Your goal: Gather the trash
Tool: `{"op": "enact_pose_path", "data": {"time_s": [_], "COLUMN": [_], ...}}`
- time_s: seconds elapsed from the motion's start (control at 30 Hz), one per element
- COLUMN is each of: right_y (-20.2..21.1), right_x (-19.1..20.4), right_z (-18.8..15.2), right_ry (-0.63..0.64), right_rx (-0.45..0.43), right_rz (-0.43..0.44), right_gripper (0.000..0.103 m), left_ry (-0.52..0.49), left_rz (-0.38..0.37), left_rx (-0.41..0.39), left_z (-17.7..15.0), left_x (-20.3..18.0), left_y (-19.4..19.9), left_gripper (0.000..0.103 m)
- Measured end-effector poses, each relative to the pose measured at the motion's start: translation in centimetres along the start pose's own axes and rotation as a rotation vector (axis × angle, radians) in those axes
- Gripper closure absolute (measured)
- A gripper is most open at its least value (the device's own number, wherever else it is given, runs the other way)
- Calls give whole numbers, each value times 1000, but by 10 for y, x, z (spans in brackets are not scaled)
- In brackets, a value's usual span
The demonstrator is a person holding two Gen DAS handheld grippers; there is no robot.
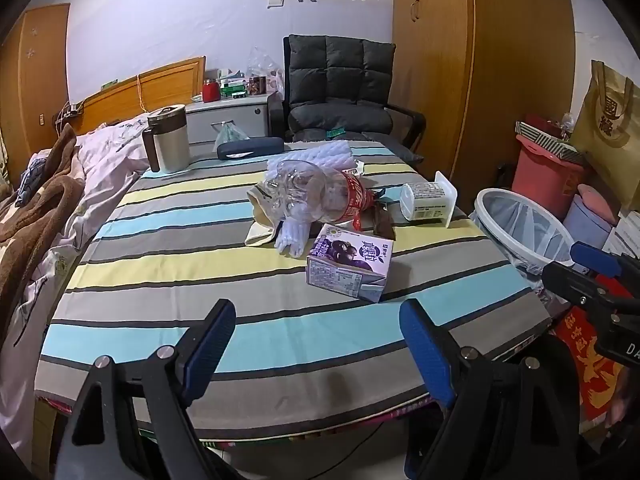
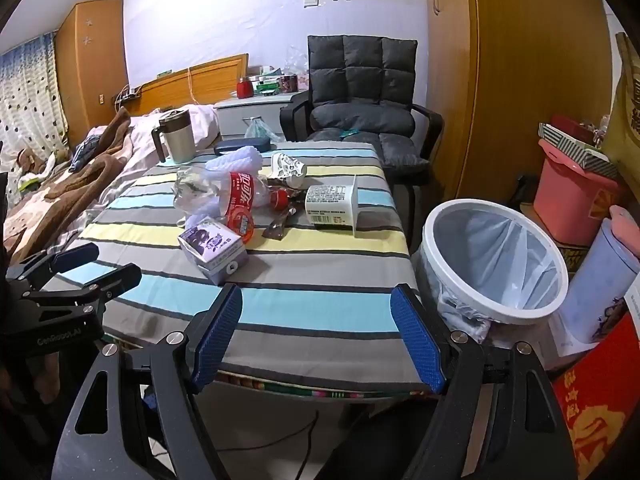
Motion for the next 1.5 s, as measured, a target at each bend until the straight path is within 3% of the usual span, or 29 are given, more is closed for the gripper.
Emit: {"op": "enact_pose_path", "data": {"time_s": [1.5], "right_y": [-4], "right_x": [-1], "right_z": [-4], "right_ry": [1], "right_rx": [5], "right_rz": [-2], "right_gripper": [25], "left_ry": [-3], "left_rz": [16], "left_rx": [-8], "left_z": [0], "left_x": [0], "left_y": [1], "left_gripper": [18]}}
Point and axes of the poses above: each gripper's, at about its wrist camera, not at the fingertips, and y roughly against the way its jaws point, x to its left, z to its top, the point moved 6 cm from there along -y, roughly the way its jaws point, and after that the axes turned 7 degrees about -y, right-handed, at the moved point
